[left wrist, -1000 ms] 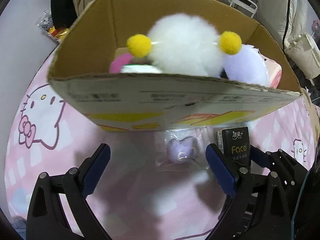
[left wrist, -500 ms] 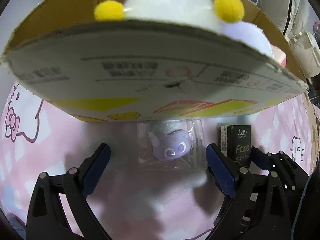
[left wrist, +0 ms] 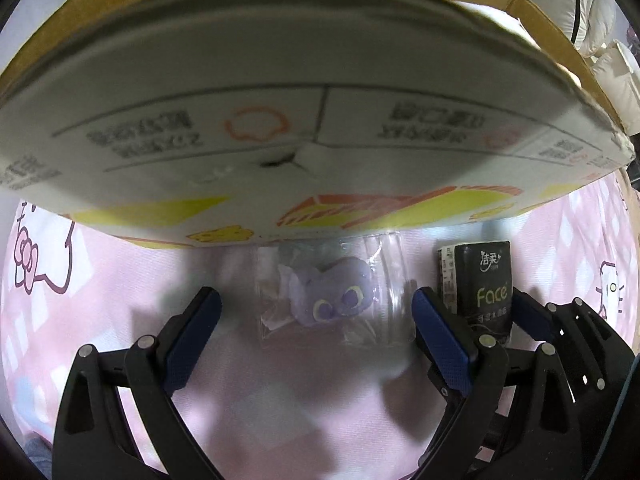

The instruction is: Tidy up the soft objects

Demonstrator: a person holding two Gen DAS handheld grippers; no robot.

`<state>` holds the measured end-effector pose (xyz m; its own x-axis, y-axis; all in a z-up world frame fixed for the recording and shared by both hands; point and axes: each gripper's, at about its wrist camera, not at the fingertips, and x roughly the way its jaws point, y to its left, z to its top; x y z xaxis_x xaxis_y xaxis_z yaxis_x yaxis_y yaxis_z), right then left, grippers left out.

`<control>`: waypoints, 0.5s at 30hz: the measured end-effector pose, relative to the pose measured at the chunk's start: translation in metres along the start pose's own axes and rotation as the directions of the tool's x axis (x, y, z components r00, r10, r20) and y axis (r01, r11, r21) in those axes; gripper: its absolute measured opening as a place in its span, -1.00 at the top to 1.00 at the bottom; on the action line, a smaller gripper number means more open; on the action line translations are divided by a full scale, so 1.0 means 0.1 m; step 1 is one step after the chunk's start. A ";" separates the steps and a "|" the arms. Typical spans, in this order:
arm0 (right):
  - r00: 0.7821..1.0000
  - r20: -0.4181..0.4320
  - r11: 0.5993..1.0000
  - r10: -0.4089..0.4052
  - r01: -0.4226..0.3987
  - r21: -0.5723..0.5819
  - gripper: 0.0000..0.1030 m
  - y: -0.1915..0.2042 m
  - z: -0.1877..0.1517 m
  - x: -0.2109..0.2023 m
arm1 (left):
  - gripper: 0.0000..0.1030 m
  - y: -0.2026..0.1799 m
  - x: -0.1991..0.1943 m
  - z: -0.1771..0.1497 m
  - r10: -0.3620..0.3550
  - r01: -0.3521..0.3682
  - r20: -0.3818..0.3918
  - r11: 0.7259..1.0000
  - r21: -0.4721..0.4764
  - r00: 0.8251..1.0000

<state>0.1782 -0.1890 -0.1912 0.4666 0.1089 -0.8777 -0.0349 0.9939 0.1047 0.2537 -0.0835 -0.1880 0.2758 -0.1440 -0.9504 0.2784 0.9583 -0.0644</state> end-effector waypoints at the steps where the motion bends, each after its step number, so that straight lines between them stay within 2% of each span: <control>1: 1.000 0.000 1.000 0.001 -0.001 0.000 -0.13 0.00 0.00 0.00 | -0.85 0.00 0.00 0.00 0.002 -0.002 0.002 1.000 -0.001 1.000; 8: 1.000 -0.007 1.000 0.010 -0.010 -0.001 -0.13 -0.02 0.00 0.02 | -0.85 -0.08 0.02 0.02 0.016 -0.016 0.007 1.000 0.002 1.000; 12: 1.000 -0.002 1.000 0.004 -0.004 -0.008 -0.13 -0.05 -0.01 0.00 | -0.68 -0.23 0.08 -0.09 0.044 -0.045 0.009 0.998 0.044 0.999; 15: 1.000 -0.002 1.000 0.001 -0.001 -0.013 -0.13 -0.01 -0.01 0.01 | -0.52 -0.26 0.07 -0.10 0.039 -0.040 0.015 0.997 0.059 0.999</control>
<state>0.1783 -0.1901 -0.1926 0.4650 0.1103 -0.8784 -0.0468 0.9939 0.1000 0.2389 -0.1073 -0.1958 0.3003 -0.1098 -0.9475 0.3210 0.9470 -0.0080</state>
